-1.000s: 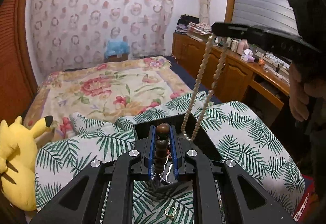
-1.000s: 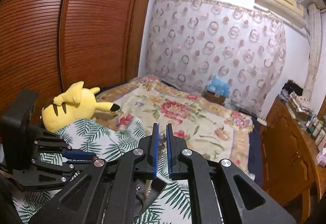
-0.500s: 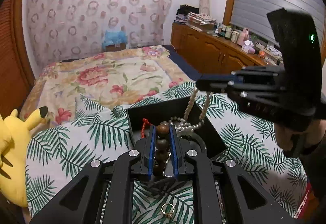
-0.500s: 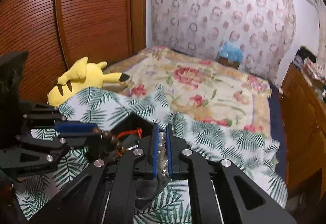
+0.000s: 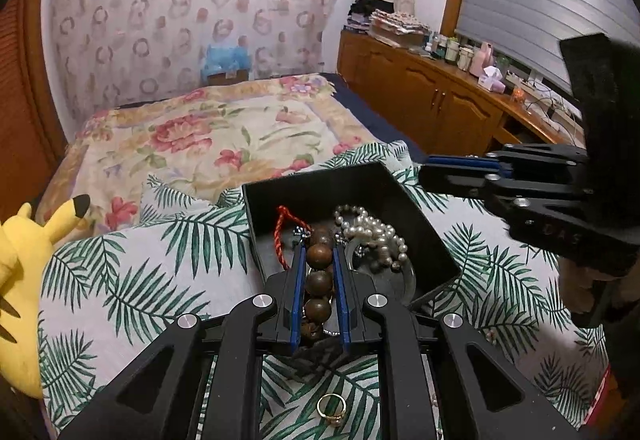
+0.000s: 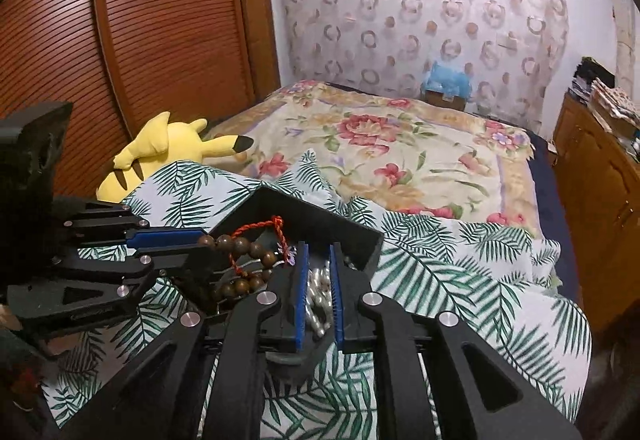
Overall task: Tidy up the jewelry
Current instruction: 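Lower the wooden beads into the black box with the left gripper while the right drops pearls there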
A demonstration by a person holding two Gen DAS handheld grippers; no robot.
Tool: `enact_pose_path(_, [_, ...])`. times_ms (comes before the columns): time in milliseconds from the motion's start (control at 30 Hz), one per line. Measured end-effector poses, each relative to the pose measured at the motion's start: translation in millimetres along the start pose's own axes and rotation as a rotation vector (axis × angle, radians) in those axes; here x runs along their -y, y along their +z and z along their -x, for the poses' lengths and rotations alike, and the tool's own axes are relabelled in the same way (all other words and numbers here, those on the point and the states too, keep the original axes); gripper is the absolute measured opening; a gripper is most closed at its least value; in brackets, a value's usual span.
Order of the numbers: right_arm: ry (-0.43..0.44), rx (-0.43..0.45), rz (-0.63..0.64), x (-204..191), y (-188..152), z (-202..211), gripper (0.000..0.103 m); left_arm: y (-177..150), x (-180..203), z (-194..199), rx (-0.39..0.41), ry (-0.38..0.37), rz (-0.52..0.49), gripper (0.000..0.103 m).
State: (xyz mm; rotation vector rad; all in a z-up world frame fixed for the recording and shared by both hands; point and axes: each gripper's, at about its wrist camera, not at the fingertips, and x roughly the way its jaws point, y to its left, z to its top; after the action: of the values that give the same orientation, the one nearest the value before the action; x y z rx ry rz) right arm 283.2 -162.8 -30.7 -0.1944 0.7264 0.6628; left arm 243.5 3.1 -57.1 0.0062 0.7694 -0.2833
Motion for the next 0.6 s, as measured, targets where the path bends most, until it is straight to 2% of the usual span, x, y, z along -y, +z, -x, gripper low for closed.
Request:
enact_pose_path(367, [-0.042, -0.021, -0.066, 18.6, -37.7, 23.9, 0.014, -2.2, 6.2, -1.0, -0.006, -0.007, -0.013, 0.013])
enact_pose_path(600, [-0.053, -0.034, -0.100, 22.9, -57.2, 35.2, 0.014, 1.6, 17.0, 9.8, 0.018, -0.008, -0.032, 0.013])
